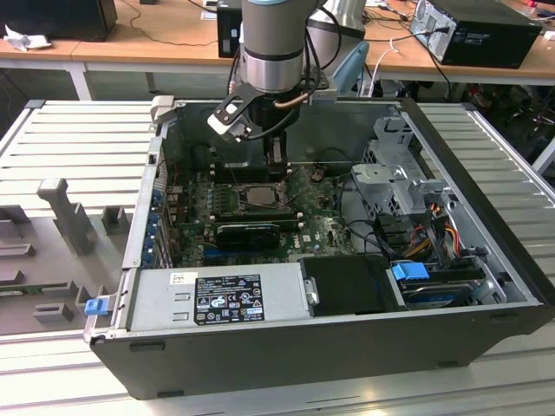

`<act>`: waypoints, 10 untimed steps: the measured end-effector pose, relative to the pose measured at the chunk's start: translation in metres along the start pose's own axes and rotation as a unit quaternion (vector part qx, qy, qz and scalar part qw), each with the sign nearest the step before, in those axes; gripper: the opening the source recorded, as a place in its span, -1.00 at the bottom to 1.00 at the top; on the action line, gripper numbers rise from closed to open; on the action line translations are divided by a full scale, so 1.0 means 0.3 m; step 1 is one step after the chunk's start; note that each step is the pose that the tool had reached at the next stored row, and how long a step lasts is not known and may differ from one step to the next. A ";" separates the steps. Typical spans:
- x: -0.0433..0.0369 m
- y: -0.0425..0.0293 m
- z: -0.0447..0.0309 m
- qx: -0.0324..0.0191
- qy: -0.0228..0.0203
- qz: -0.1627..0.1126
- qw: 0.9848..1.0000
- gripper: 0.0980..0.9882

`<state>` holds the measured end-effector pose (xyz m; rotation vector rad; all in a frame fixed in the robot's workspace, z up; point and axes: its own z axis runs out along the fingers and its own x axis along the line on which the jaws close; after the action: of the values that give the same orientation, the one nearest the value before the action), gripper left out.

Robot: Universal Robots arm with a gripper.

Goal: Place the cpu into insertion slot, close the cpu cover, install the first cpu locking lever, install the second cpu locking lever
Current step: 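Close the cpu cover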

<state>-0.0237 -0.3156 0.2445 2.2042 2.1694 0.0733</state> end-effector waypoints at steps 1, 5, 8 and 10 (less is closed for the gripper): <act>0.000 0.001 -0.001 0.000 0.000 0.000 1.000 -0.98; 0.001 0.003 -0.024 0.000 0.000 0.000 1.000 -0.98; 0.001 0.004 -0.030 0.000 0.000 0.000 1.000 -0.98; 0.001 0.007 -0.032 0.000 0.000 0.000 1.000 -0.98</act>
<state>-0.0222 -0.3153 0.2541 2.2042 2.1695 0.0734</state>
